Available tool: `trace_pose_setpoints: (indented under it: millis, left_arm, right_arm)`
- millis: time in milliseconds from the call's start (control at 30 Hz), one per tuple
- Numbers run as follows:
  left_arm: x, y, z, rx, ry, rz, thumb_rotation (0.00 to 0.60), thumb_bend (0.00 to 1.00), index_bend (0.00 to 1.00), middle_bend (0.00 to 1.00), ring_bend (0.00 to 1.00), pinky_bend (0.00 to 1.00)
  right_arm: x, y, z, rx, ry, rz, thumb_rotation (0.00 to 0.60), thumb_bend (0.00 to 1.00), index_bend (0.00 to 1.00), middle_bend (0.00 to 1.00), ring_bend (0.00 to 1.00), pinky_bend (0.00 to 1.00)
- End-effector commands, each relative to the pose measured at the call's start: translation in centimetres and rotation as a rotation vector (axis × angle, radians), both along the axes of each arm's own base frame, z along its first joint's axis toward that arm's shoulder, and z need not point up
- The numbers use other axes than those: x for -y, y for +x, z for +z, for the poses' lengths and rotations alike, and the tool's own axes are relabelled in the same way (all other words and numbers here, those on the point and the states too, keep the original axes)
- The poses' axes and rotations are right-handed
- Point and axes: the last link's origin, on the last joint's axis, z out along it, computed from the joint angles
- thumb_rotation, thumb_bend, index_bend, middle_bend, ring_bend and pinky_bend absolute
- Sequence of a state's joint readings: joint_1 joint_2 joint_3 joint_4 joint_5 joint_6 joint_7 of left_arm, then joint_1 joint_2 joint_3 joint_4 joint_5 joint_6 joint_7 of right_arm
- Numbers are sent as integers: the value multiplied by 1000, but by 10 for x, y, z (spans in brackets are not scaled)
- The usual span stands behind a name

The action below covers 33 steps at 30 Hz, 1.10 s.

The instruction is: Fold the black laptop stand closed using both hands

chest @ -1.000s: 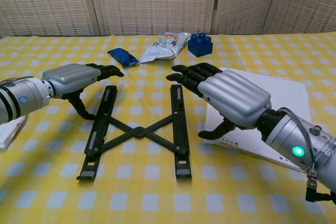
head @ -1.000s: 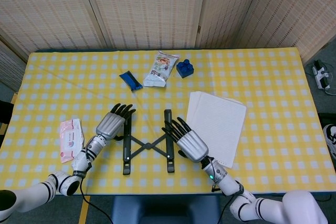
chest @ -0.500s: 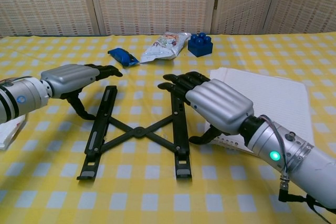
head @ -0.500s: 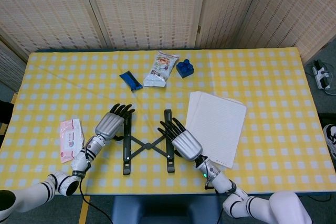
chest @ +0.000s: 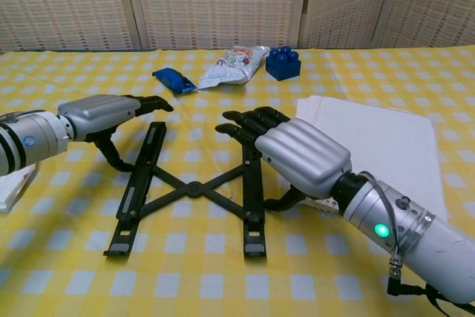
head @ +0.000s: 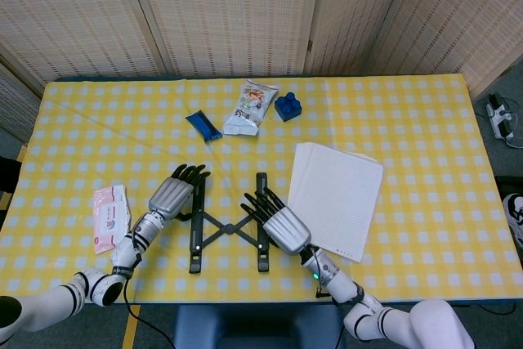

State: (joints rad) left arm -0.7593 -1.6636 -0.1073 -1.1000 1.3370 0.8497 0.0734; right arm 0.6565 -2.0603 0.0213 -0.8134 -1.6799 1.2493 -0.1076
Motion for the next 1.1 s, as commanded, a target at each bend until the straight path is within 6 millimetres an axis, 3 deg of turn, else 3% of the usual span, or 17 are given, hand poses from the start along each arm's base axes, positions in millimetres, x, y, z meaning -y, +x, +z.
trace_pose_setpoints:
  millis: [33,1100]
  left_arm:
    - [1,1,0,10,-12,10,600,194,0,0,0,0]
    - [10,10,-6,83,-118,87,600,194,0,0,0,0]
  right_arm:
    - [-1,2,-2,5,1,8,600,203,0,0,0,0]
    - [-10,19,-20,145,-23,80,600,203,0,0,0,0]
